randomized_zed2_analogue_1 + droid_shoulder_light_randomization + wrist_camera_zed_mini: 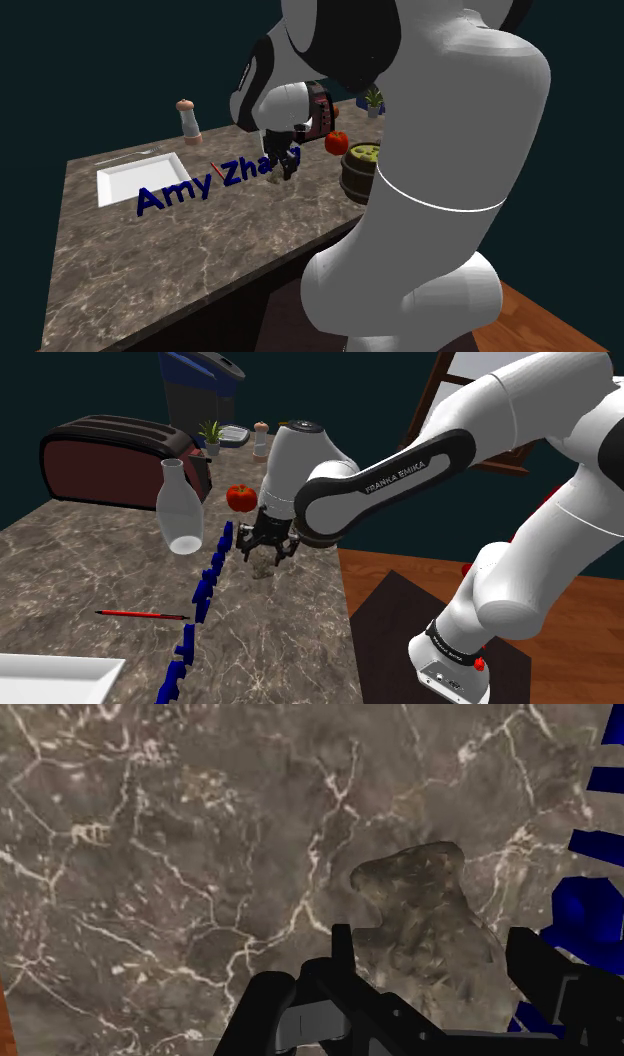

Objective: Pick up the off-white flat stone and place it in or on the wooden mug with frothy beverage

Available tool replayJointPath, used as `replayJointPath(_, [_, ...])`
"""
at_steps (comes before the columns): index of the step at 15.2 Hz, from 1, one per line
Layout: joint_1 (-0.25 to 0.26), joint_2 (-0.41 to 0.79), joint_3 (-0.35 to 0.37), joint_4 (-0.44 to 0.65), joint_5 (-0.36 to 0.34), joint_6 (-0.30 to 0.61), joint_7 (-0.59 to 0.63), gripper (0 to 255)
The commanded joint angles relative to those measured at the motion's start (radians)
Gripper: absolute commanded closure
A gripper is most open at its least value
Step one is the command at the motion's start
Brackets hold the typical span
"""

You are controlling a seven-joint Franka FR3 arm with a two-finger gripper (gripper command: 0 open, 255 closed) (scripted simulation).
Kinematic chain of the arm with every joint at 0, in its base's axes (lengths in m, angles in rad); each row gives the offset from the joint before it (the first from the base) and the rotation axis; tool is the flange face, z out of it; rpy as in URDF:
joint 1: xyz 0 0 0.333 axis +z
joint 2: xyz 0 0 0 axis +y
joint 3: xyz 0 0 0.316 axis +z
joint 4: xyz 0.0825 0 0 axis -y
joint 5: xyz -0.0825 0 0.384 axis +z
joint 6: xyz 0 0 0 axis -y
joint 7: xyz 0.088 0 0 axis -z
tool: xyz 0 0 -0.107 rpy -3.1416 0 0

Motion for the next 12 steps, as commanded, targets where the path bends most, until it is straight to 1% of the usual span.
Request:
replayJointPath(1, [0.001,-0.013,-0.001,0.016,0.005,-0.028,-0.003,255])
replayJointPath(12, [0.002,-0.086,-0.012,0.099,0.031,-0.181,-0.022,255])
